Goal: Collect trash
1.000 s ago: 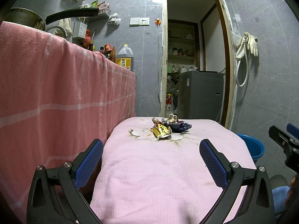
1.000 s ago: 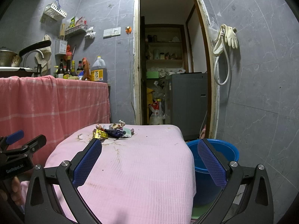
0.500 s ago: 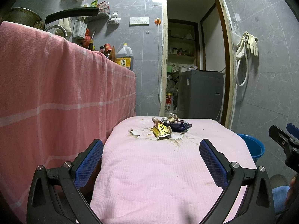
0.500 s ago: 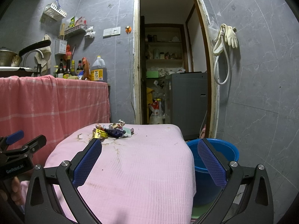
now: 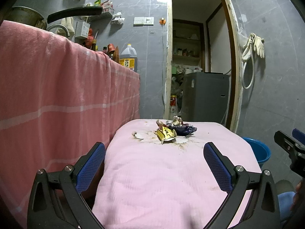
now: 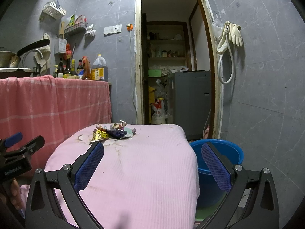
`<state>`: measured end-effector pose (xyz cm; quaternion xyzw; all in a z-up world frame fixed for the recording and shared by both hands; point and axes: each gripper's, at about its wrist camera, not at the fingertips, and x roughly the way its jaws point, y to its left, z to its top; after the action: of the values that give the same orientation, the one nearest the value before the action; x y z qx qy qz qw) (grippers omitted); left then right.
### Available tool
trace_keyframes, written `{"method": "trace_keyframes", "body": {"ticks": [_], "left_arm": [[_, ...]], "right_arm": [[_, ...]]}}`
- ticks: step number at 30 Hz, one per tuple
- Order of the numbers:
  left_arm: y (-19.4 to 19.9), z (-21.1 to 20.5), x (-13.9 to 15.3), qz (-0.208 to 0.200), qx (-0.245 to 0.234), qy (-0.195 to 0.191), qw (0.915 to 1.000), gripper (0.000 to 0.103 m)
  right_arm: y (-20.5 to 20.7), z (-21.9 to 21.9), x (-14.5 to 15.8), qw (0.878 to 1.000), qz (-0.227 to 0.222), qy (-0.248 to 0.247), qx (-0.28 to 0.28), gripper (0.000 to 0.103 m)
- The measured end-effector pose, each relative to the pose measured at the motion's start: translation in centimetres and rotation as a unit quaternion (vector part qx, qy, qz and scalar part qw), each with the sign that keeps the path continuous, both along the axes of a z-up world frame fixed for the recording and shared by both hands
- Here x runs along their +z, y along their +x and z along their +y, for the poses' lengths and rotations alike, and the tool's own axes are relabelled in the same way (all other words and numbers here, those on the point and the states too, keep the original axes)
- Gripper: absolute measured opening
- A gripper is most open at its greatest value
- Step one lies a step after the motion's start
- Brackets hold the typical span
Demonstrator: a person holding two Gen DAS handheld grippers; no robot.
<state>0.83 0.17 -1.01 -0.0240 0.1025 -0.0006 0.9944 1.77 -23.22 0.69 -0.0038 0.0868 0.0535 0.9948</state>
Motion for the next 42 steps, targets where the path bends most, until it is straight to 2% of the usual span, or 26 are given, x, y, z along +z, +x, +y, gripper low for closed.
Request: {"method": "trace_keyframes", "body": {"ticks": [17, 32, 35, 39, 42], "left_arm": [[2.2, 0.0, 2.2, -0.019, 0.008, 0.011, 0.9997, 0.101], [7.5, -0.7, 4.3, -0.035, 0.017, 0.034, 0.9987, 0.101], [9.0, -0.3, 4.2, -0.029, 0.011, 0.034, 0.9989, 0.101], [11.6, 0.0, 3.5, 0.002, 0.005, 0.045, 0.9990, 0.101], [13.7, 0.7, 2.8, 0.028, -0.001, 0.035, 0.9990, 0.101]], "right_arm": [[2.6, 0.3, 2.2, 0.999, -0.033, -0.003, 0.010, 0.103], [7.4, 0.8, 4.7, 0.997, -0.072, -0.007, 0.031, 0.103], [8.7, 1.0, 4.9, 0.996, -0.079, -0.012, 0.038, 0.103], [11.2, 1.2, 4.8, 0.995, -0.077, -0.015, 0.059, 0.103], [13.5, 1.5, 4.4, 0.995, -0.063, -0.019, 0.078, 0.103]]}}
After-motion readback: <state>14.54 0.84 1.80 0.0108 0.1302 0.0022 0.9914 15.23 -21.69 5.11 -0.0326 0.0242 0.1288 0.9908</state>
